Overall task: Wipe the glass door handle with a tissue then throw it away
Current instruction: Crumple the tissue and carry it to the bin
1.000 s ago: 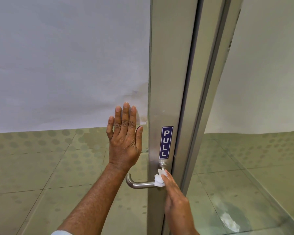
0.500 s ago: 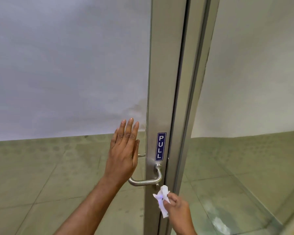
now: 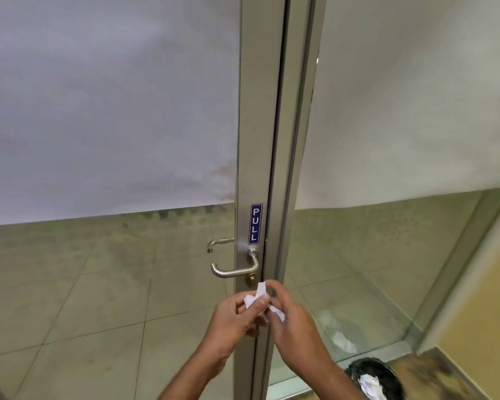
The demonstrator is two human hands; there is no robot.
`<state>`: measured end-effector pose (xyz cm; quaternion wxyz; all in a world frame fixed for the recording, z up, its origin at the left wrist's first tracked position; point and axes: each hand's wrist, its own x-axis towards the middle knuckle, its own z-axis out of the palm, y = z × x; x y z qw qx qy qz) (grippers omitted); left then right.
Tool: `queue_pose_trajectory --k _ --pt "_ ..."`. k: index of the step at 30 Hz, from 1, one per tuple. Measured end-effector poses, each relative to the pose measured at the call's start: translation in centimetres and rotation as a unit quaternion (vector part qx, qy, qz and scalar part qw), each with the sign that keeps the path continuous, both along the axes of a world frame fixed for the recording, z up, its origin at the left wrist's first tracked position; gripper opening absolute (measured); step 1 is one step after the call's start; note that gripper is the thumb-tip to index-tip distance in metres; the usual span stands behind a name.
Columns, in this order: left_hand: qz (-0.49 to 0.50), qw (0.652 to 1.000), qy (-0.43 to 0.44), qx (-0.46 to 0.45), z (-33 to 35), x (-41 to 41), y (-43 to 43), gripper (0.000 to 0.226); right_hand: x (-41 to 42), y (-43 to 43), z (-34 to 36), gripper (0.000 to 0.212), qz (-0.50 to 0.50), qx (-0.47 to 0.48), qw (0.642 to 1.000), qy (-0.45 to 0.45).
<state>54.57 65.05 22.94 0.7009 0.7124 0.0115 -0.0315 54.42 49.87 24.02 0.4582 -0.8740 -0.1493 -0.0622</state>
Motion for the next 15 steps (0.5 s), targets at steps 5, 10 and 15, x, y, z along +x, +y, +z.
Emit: queue_pose_trajectory --k 5,10,15 --pt "-0.008 0.998 0.044 -0.046 0.4 -2.4 -1.0 0.044 -2.9 -1.9 0.4 0.055 -0.037 -0.089 0.992 -0.079" --pt "-0.045 0.996 0.048 -0.068 1.1 -4.4 -4.4 0.035 -5.5 -4.9 0.5 0.069 -0.029 -0.093 0.988 -0.117" --pt "-0.057 0.995 0.039 -0.065 1.5 -5.3 -8.5 0.037 -7.6 -9.5 0.6 0.058 -0.059 -0.012 0.996 -0.063"
